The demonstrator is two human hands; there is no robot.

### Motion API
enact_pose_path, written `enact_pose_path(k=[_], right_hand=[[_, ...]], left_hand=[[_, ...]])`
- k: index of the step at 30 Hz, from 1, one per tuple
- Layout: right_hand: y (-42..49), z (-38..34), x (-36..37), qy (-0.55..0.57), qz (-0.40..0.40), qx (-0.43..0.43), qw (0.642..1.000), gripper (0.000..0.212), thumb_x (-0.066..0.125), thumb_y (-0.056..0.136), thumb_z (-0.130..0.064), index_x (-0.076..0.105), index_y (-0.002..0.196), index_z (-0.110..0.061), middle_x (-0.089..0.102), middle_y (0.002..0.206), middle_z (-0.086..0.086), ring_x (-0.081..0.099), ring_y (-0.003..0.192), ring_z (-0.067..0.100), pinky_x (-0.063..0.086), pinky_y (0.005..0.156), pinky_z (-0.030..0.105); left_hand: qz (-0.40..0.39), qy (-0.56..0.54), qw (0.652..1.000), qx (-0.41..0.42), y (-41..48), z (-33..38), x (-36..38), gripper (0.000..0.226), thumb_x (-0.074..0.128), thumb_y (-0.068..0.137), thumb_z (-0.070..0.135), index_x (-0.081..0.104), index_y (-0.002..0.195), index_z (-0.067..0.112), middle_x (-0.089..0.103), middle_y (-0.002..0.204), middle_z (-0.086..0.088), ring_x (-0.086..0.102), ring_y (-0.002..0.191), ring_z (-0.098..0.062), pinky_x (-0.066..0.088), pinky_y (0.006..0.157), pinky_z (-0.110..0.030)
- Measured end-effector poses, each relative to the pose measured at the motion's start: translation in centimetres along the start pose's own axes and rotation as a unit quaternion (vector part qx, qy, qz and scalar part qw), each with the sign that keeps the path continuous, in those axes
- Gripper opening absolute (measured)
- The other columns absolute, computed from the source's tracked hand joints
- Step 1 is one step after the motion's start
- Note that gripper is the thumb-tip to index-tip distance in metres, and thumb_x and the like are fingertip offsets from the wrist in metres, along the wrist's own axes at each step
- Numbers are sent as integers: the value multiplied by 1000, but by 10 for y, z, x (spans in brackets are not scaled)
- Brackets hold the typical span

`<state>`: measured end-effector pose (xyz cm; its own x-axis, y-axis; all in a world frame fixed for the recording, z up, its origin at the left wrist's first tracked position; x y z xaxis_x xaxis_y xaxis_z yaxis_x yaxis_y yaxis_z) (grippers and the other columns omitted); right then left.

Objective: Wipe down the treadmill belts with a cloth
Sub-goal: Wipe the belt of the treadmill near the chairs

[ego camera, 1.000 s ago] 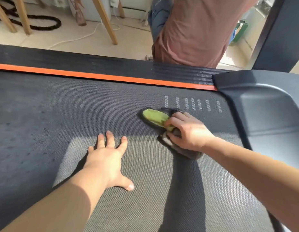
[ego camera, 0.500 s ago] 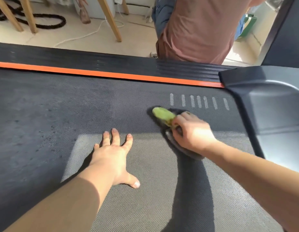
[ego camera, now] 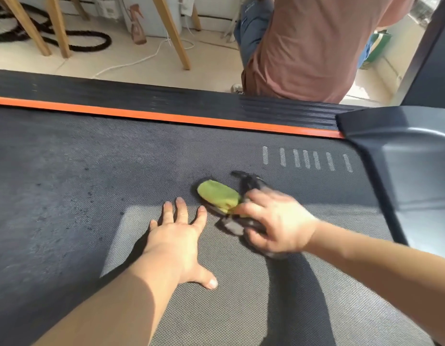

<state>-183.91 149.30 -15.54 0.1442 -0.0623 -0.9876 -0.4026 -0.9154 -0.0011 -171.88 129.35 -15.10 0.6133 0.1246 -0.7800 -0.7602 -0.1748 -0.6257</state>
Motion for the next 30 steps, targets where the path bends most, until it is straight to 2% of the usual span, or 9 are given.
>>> enact_pose_path(k=[2, 5, 7, 9, 15, 22, 24, 28, 30], right_hand=[[4, 65, -9, -51, 33, 142, 988, 48, 50, 86, -55, 59, 126, -30, 54, 114, 3, 56, 105, 32, 54, 83, 44], [0, 123, -13, -40, 94, 478, 872, 50, 52, 89, -50, 55, 127, -17, 54, 122, 17, 52, 116, 43, 51, 92, 53], [10, 112, -13, -31, 112, 559, 821, 51, 55, 91, -46, 52, 126, -11, 55, 125, 21, 53, 116, 45, 50, 92, 53], [25, 77, -10, -26, 89, 545, 833, 51, 53, 91, -49, 51, 125, -12, 56, 123, 18, 57, 113, 41, 50, 84, 46], [-11, 15, -3, -12, 46, 245, 968, 40, 55, 78, -56, 59, 106, -28, 60, 97, -5, 64, 93, 26, 51, 68, 34], [-6, 90, -12, -44, 61, 545, 835, 46, 53, 93, -48, 50, 125, -16, 56, 124, 13, 56, 114, 38, 49, 82, 44], [-1, 61, -6, -39, 62, 505, 860, 42, 53, 91, -47, 52, 120, -17, 57, 118, 11, 57, 107, 37, 48, 78, 42], [-43, 32, -5, -8, 65, 254, 965, 42, 54, 83, -52, 59, 115, -26, 55, 102, 0, 59, 95, 29, 55, 73, 40], [-56, 73, -14, -22, 29, 244, 969, 42, 52, 85, -53, 59, 120, -31, 55, 108, -1, 59, 102, 30, 55, 79, 41]], left_hand=[[-2, -4, 1000, 2, 0, -1, 0, 161, 77, 48, 89, -27, 157, 35, -34, 164, -17, -22, 154, -41, 11, 126, -60], [2, -5, 1000, 3, -1, -1, 1, 160, 77, 48, 89, -28, 157, 35, -34, 164, -16, -23, 154, -41, 11, 126, -60], [7, -1, 1000, 2, -1, -1, 0, 160, 76, 48, 89, -27, 157, 35, -33, 164, -16, -22, 154, -41, 12, 126, -59], [4, 2, 1000, 4, -2, 0, 0, 159, 76, 48, 89, -27, 157, 35, -33, 164, -16, -22, 154, -40, 12, 126, -59], [4, -7, 1000, 1, -3, -1, -1, 160, 75, 47, 90, -29, 156, 38, -36, 164, -13, -23, 154, -38, 11, 127, -57], [9, -6, 1000, -3, -5, 0, -1, 159, 75, 47, 90, -29, 155, 40, -36, 164, -11, -23, 154, -38, 13, 126, -56], [10, -7, 1000, -2, -5, 1, -1, 159, 75, 46, 91, -29, 155, 39, -36, 164, -12, -22, 155, -38, 13, 126, -56], [12, -6, 1000, -1, -3, 0, -1, 160, 74, 45, 91, -29, 156, 39, -35, 164, -12, -22, 155, -38, 12, 126, -57], [9, -5, 1000, 0, -3, 0, -1, 160, 74, 45, 91, -29, 155, 39, -35, 164, -12, -23, 155, -38, 11, 126, -57]])
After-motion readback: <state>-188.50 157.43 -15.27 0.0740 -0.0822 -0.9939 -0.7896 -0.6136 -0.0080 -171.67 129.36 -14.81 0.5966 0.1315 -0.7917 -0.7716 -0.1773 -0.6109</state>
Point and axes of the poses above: each hand's wrist, its own y-axis towards the middle knuckle, its own x-axis out of the palm, z = x × y, the point moved 2 cm from there along y, towards the middle knuckle
